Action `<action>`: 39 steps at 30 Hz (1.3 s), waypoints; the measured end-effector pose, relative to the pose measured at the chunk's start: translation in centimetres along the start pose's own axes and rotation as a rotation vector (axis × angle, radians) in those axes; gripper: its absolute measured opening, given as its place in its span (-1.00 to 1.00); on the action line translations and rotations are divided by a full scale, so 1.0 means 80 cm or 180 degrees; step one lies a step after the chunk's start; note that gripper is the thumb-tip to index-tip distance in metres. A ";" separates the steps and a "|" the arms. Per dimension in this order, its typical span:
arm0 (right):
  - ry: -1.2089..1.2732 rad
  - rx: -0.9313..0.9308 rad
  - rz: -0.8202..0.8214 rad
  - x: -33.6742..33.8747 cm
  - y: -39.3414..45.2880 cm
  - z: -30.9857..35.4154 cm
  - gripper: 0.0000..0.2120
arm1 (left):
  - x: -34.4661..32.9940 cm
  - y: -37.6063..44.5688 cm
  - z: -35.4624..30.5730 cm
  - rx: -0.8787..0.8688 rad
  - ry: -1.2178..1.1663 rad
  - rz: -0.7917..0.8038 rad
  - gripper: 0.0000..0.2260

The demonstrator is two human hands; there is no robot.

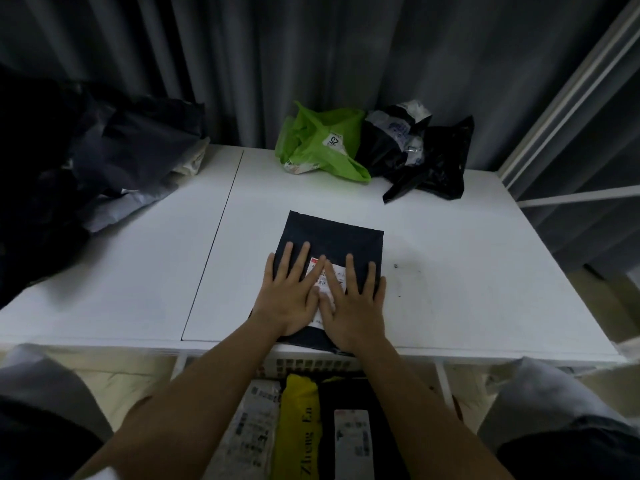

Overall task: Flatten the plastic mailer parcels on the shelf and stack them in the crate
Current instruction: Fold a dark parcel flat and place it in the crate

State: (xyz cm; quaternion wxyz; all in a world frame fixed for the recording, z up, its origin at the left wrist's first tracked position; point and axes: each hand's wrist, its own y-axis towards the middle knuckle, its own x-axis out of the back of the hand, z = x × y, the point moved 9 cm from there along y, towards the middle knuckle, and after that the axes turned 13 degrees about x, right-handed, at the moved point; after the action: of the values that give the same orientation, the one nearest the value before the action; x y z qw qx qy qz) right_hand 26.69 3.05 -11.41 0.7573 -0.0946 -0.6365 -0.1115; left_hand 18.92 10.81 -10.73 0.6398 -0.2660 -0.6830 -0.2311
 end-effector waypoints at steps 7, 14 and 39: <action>-0.0185 -0.0039 0.0195 0.009 0.028 -0.013 -0.45 | -0.012 0.008 0.004 0.0129 -0.0089 0.0205 -0.43; -0.0257 0.0055 0.0186 0.013 0.066 -0.020 -0.46 | -0.011 0.007 0.003 0.0116 -0.0059 0.0183 -0.44; -0.0258 0.0037 0.0193 0.003 0.069 -0.024 -0.45 | 0.011 0.078 -0.014 -0.0394 -0.0038 -0.0358 -0.44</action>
State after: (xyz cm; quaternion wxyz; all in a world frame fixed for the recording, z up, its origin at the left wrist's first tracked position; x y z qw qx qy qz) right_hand 30.10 7.81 -11.53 0.7345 -0.1139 -0.6641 -0.0809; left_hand 23.84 14.83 -9.90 0.6040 -0.2677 -0.6851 -0.3069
